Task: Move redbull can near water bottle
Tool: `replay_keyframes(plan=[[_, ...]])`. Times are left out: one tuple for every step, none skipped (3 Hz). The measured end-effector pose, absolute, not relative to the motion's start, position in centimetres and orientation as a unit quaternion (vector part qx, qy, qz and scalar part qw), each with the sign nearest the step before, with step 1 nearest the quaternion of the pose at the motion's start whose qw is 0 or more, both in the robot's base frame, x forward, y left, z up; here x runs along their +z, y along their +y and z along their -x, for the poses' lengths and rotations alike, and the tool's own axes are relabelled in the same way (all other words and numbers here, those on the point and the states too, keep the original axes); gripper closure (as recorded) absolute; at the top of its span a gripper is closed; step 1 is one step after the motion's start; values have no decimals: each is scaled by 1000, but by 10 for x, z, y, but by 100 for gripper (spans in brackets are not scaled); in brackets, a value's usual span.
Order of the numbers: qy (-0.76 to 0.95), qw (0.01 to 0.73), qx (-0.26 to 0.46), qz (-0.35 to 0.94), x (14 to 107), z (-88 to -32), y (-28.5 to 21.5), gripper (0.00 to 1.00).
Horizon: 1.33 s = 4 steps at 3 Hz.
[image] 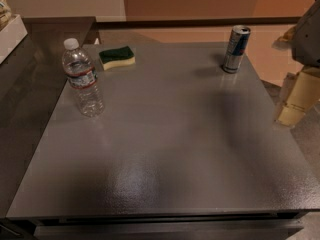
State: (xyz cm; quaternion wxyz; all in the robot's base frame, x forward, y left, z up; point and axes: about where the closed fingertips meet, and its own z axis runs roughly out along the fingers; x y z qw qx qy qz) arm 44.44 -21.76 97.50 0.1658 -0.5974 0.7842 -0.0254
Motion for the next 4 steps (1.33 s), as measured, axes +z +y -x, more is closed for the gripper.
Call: replay_keyframes(plan=[[795,184,-5,578,968,-467,-222,0],[809,208,13,550,957,-501,-227,0],[825,240,26,512,948,-542,-235,0],[838,272,28,472,946,-583,-246,0]])
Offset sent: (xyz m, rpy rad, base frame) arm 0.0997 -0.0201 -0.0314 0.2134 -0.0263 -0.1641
